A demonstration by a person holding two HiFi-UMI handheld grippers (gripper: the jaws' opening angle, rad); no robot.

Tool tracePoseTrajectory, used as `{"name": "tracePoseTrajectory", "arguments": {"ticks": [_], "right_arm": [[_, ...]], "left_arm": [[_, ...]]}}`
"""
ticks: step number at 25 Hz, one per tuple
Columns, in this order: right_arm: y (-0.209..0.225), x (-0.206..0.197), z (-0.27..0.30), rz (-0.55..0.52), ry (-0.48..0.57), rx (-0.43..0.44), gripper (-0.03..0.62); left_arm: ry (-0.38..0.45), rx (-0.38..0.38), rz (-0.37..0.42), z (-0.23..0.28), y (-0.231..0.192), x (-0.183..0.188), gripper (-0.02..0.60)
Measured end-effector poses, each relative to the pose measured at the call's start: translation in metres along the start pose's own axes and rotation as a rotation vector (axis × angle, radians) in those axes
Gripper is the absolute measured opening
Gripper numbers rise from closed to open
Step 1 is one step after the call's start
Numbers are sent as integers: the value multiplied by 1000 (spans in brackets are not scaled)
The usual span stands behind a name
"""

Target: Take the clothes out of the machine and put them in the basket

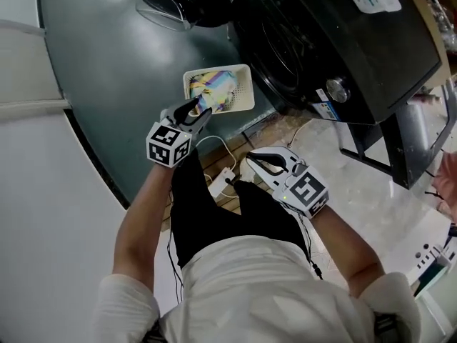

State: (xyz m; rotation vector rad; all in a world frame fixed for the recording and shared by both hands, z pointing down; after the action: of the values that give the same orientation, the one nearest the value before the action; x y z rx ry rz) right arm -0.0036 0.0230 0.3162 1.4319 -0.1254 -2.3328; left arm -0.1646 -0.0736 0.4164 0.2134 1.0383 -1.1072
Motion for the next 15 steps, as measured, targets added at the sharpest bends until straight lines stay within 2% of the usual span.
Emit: {"name": "tracePoseTrajectory", "arguments": {"ticks": [9, 15], "right_arm": [[-32, 6, -54, -55, 62, 17, 14], [-51, 16, -86, -56, 82, 8, 14]], "left_arm": [[124, 23, -5, -82, 102, 42, 120], [163, -29, 23, -134, 168, 55, 88]]}}
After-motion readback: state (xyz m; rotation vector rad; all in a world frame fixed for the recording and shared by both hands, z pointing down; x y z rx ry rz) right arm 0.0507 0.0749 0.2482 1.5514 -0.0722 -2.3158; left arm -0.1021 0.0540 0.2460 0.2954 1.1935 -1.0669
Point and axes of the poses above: the fingertips, and each gripper's own axes: z forward along the fingers, y to its right, x out of its top, the point moved 3 cm from there along -z, backward along the fingers, and after that the axes turned 3 degrees about -z, right-handed, at the moved point
